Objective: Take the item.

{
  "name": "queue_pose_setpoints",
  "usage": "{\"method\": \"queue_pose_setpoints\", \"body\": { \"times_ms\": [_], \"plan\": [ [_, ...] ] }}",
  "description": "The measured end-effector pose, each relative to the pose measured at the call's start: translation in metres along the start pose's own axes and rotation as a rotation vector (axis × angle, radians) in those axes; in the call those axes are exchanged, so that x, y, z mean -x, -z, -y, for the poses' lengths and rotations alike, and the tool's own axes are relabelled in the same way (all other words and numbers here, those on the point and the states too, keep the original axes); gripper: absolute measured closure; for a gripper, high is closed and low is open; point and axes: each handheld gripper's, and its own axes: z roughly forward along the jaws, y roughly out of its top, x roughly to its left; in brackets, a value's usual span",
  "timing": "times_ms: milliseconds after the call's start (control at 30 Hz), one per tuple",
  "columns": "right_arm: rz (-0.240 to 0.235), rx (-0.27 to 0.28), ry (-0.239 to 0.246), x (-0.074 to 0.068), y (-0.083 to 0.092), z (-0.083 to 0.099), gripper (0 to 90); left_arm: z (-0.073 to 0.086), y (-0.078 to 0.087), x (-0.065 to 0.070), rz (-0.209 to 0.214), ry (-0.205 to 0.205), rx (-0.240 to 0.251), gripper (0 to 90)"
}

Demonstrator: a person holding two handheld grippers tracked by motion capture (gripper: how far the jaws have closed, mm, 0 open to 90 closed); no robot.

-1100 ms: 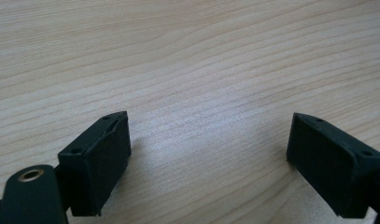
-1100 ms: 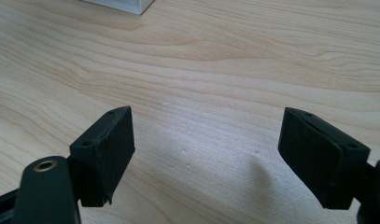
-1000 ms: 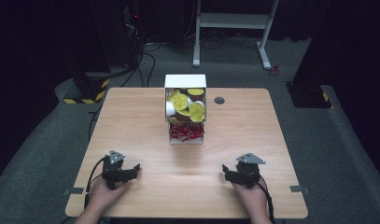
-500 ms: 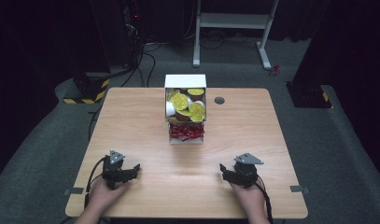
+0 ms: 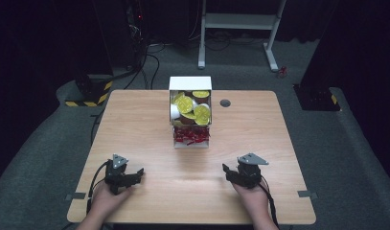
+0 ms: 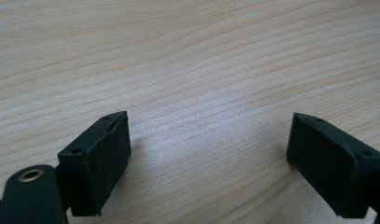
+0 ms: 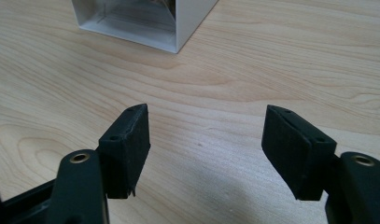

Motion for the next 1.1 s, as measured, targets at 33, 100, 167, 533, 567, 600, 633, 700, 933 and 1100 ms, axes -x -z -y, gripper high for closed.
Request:
{"method": "queue_pose_setpoints", "body": {
  "times_ms": [33, 100, 167, 533, 567, 600, 633, 700, 933, 1100],
  "plan": [
    [-0.006, 0.0, -0.005, 0.001, 0.0, -0.001, 33.4, 0.0, 0.0, 0.0, 0.001, 0.002, 0.0, 14.0],
    [-0.001, -0.009, 0.0, 0.0, 0.0, -0.003, 34.5, 0.0, 0.0, 0.0, 0.001, 0.004, 0.0, 14.0],
    [0.009, 0.005, 0.015, -0.001, 0.001, -0.006, 35.4, 0.0, 0.0, 0.0, 0.001, 0.0, -0.002, 14.0],
    [0.008, 0.065, 0.017, -0.012, -0.001, -0.024, 41.8, 0.0, 0.0, 0.0, 0.001, 0.003, 0.0, 14.0],
    [0.009, 0.064, 0.014, -0.013, -0.001, -0.026, 41.9, 0.0, 0.0, 0.0, 0.001, 0.001, -0.002, 14.0],
    [0.02, 0.064, 0.022, -0.014, -0.003, -0.029, 41.8, 0.0, 0.0, 0.0, 0.001, 0.004, 0.001, 14.0],
    [0.02, 0.064, 0.022, -0.014, -0.003, -0.029, 41.8, 0.0, 0.0, 0.0, 0.001, 0.003, 0.0, 14.0],
    [0.023, 0.065, 0.025, -0.014, -0.004, -0.032, 42.0, 0.0, 0.0, 0.0, 0.001, 0.003, 0.0, 14.0],
    [0.034, 0.081, 0.038, -0.017, -0.006, -0.041, 44.2, 0.0, 0.0, 0.0, 0.0, 0.003, 0.0, 14.0],
    [0.036, 0.087, 0.046, -0.019, -0.008, -0.045, 45.7, 0.0, 0.0, 0.0, 0.0, 0.004, 0.002, 14.0]
  ]
}}
